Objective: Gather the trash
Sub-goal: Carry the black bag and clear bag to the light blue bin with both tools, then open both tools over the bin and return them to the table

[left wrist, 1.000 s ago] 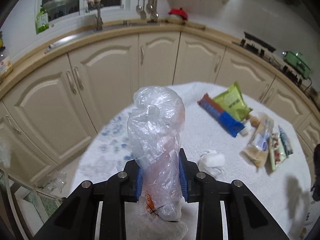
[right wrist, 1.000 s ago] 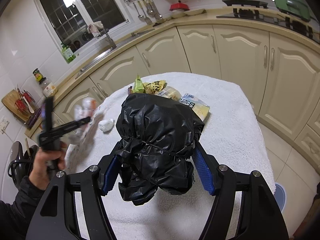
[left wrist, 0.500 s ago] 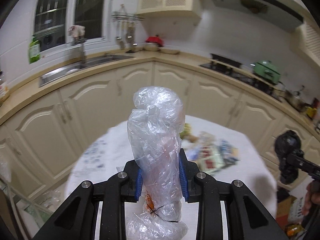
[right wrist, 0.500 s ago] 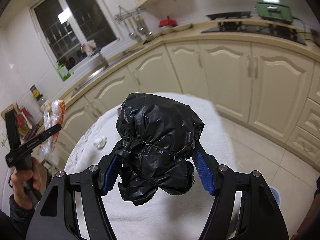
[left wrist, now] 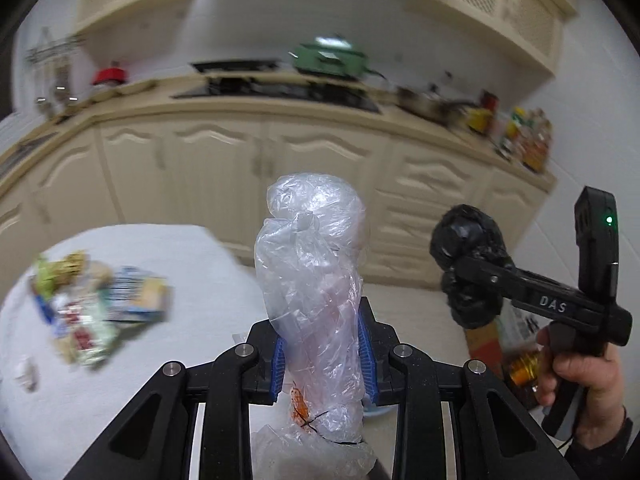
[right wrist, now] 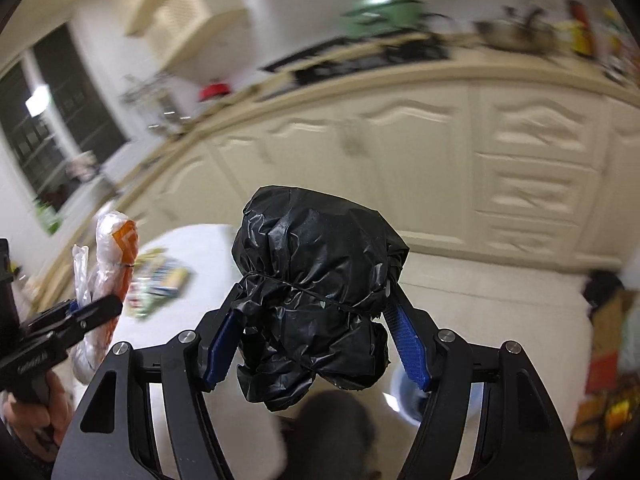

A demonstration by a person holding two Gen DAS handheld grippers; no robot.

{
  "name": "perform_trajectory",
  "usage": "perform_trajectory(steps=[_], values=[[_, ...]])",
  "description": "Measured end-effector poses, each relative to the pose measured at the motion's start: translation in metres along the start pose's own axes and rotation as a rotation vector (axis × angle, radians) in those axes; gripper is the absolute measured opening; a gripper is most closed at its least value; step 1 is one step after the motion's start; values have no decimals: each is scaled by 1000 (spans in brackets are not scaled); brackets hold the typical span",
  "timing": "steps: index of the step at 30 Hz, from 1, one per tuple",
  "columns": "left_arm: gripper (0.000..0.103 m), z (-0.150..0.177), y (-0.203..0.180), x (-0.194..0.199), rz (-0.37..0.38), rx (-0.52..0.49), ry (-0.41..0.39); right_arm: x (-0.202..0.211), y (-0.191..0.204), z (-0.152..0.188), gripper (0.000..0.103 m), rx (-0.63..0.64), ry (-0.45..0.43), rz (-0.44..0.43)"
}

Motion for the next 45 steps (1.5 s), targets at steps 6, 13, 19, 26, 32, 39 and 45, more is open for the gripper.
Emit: perform_trajectory(steps=[6,13,19,26,32,39,45], values=[[27,4,-73,-109,109,-88,186,-15,-95,40,69,-137,85,134],[29,10,-98,-220,155,-125,403,-64,-168,80,71,-272,205,181],[75,-11,-94,-264,80,-156,433,-94,-214,99,102,-392,245,217],[93,-35,-77,-241,6,-154,332,-84,-224,112,103,-453,256,253],[94,-10,-62,-148,-29,-142,234,-71,-205,105,103,-452,232,242],[99,-6,-12,-24,-35,-86,98,-56,-138,71,103,-364,167,167],[102,8,65,81,-121,-4,-23,-56,-36,28,103,-180,119,70]])
Point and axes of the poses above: each gripper's, at about its wrist camera, not at the fingertips, and x roughly against the way its jaws point, y to its left, z to its underside, the point moved 9 cm from there along -x, roughly the way its jaws point, and after that the axes turned 5 degrees about -z, right-handed, at the moved point
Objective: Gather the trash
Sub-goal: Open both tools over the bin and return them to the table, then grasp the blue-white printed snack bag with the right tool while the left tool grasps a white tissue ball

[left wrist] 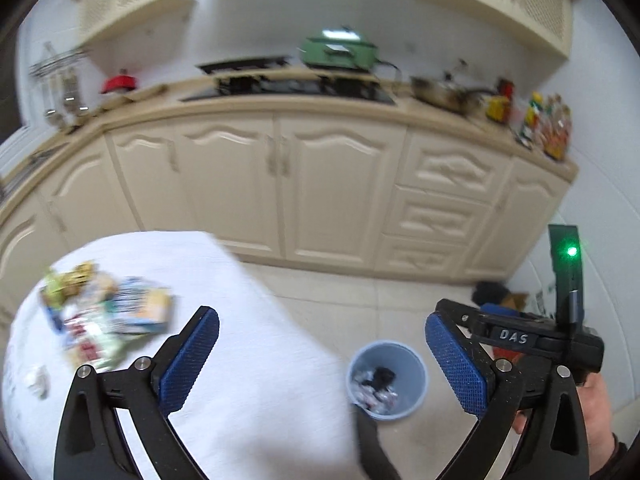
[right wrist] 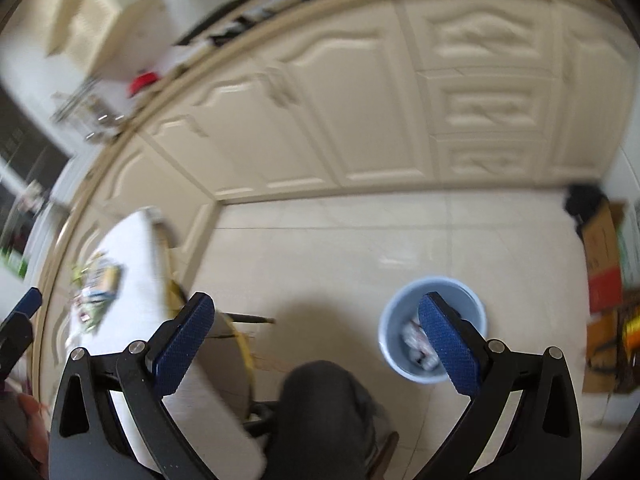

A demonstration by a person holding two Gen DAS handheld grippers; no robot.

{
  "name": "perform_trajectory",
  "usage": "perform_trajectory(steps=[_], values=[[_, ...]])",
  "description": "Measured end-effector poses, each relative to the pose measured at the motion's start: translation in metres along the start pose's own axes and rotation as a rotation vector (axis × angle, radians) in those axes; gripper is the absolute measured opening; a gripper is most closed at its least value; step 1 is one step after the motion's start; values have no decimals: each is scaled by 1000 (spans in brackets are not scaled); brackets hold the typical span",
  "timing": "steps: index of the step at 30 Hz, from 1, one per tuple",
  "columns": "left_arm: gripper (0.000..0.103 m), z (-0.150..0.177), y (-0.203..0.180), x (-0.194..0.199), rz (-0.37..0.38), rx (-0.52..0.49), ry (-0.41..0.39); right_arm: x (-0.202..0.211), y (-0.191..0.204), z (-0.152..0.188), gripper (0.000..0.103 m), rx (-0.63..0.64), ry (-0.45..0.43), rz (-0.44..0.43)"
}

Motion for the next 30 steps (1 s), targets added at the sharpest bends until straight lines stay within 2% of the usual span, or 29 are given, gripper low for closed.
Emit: perform_trajectory(steps=[7,9,14,19,22,30], values=[[102,28,95,71,-150,130,-82,-1,133,-1,103,237,-18,-80],[102,39,119,87,-198,166,-100,-4,174,5,103,316,-12,-105],[102,71,165,113,-312,238,-122,-18,248,26,103,459,6,-140],[102,108,203,126,-399,298,-90,-40,295,44,103,565,37,-154],[102,124,220,123,-436,320,-58,-56,309,51,103,591,61,-139],[102,150,255,78,-458,373,66,-113,305,52,103,542,142,-69]])
Point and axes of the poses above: each gripper's, at about its wrist camera, not at the fingertips, and x roughly against the way its jaws point, y to its left, z to its underside, the point moved 9 cm from there along -x, roughly the way its jaws point, and after that the axes turned 5 degrees about -z, right-handed, at the moved point
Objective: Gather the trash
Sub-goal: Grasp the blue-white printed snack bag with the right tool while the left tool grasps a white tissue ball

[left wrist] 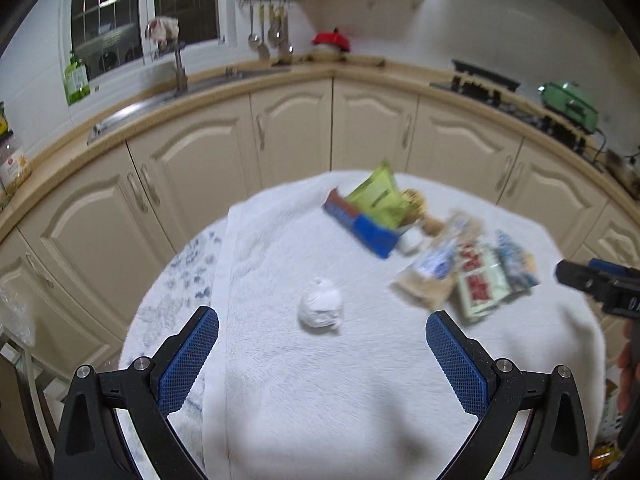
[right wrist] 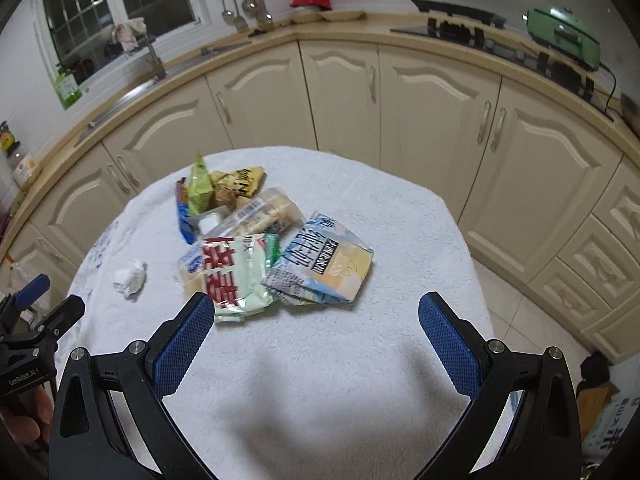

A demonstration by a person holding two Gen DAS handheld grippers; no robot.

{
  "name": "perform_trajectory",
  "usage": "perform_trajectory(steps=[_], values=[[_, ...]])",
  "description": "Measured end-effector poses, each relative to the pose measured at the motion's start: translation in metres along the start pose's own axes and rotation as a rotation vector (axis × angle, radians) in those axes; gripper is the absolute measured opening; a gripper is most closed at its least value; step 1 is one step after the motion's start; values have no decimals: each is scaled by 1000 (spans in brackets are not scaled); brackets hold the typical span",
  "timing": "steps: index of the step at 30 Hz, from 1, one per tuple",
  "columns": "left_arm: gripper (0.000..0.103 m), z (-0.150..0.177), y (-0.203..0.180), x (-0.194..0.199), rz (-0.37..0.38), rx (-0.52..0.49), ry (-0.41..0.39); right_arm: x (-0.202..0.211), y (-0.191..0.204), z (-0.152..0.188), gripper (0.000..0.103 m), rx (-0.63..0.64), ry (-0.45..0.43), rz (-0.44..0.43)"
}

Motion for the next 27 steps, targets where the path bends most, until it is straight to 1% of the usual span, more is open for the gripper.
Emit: perform_trajectory(steps=[5,7,8,10,11,12,13,14,15,16,17,18,19,20,27], values=[[102,0,-9,-39,-14,-6,74,-31,-18,-4,103,-50,47,20],[102,-10,-14,-54,-13,-9,91,-41,-20,-7,103,-60,61,25],[102,-19,-16,-65,-14,-12,99,-47,-22,-9,103,-65,70,29],[99,-25,-16,-80,-22,-23,113,-60,-24,-12,103,-79,86,28],[93,-30,-15,-89,-21,-28,119,-66,-25,-13,103,-85,96,32],[85,-29,-15,-96,-11,-31,130,-70,-25,-13,102,-90,104,38],[80,-36,-21,-107,1,-28,143,-77,-25,-13,101,-98,117,38],[67,-37,-25,-113,18,-22,156,-82,-26,-13,96,-107,127,36],[52,-37,-25,-124,39,-16,172,-84,-26,-13,94,-109,130,37],[53,-38,-25,-127,40,-16,170,-87,-28,-13,88,-112,127,36],[46,-38,-24,-128,41,-18,159,-88,-28,-12,80,-112,127,33],[38,-39,-25,-129,49,-19,161,-89,-27,-11,76,-110,129,40],[34,-41,-25,-130,57,-18,157,-89,-28,-10,70,-94,123,56],[29,-41,-26,-131,63,-15,157,-87,-28,-8,67,-84,119,62],[29,-45,-24,-125,87,5,115,-68,-36,2,67,-78,82,17]])
Point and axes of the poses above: each gripper's, at about its wrist camera, not at the fingertips, and x roughly against the way its jaws point, y to its left, z to its underside, the point moved 9 cm from there along -x, roughly the way its jaws point, and after that the axes turned 5 degrees about -z, right-handed, at the moved point
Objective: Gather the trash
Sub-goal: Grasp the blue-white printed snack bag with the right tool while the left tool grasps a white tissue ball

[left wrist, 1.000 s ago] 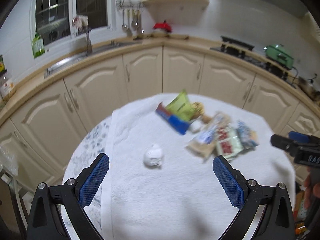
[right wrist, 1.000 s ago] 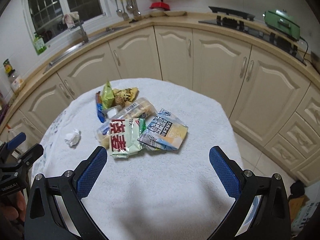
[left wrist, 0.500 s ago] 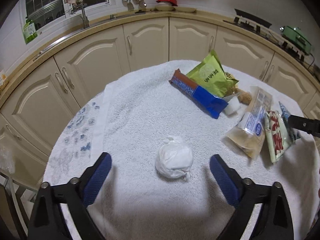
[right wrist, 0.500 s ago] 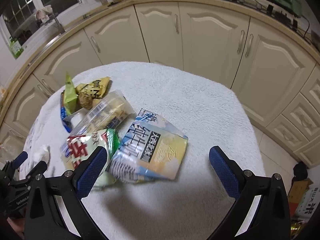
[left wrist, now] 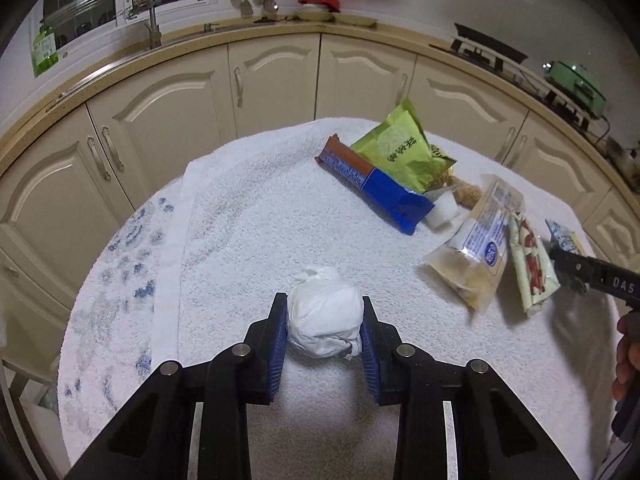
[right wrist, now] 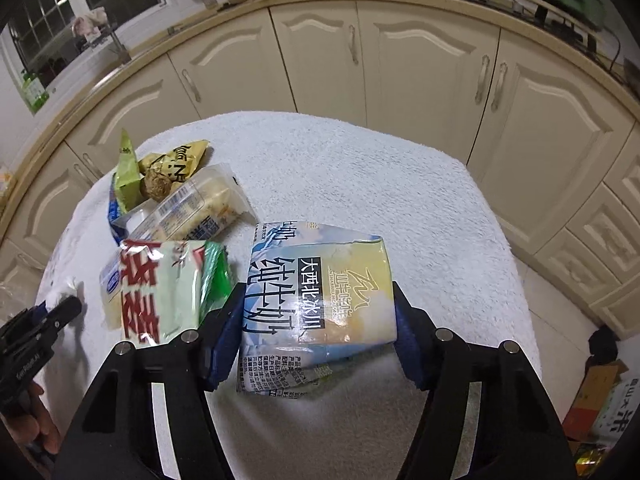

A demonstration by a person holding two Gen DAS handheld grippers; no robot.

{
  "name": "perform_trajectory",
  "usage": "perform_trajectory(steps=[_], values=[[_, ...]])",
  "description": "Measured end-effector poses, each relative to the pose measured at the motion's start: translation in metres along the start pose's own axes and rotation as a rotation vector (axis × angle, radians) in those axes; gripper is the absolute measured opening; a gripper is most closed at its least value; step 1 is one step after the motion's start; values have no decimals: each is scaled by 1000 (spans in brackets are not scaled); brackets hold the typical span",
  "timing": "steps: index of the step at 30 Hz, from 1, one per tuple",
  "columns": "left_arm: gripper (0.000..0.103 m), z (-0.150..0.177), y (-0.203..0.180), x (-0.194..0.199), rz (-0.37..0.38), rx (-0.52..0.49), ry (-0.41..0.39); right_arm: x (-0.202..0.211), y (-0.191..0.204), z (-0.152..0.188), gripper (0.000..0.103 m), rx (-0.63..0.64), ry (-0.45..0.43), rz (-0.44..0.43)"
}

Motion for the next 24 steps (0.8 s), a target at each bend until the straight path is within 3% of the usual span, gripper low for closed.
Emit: perform_trajectory(steps=[7,14,24], values=[[29,-5,-9,30,37,10,-88,40,4,8,67,24,-64,-40],[29,0,-44,70,65,-18,-153,84,17,18,67,43,-123,-117],[29,-5,-164,115,179,-168,-219,145,-29,32,67,-4,-215,-132]])
Point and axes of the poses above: each gripper's, at about its wrist camera, not at the fingertips, and x roughly against the way its jaws point, y to its left, z to its underside, the point moved 9 cm from there along -x, roughly the way its jaws point, and after that the axes turned 5 degrees about -z, right-handed, at the moved point
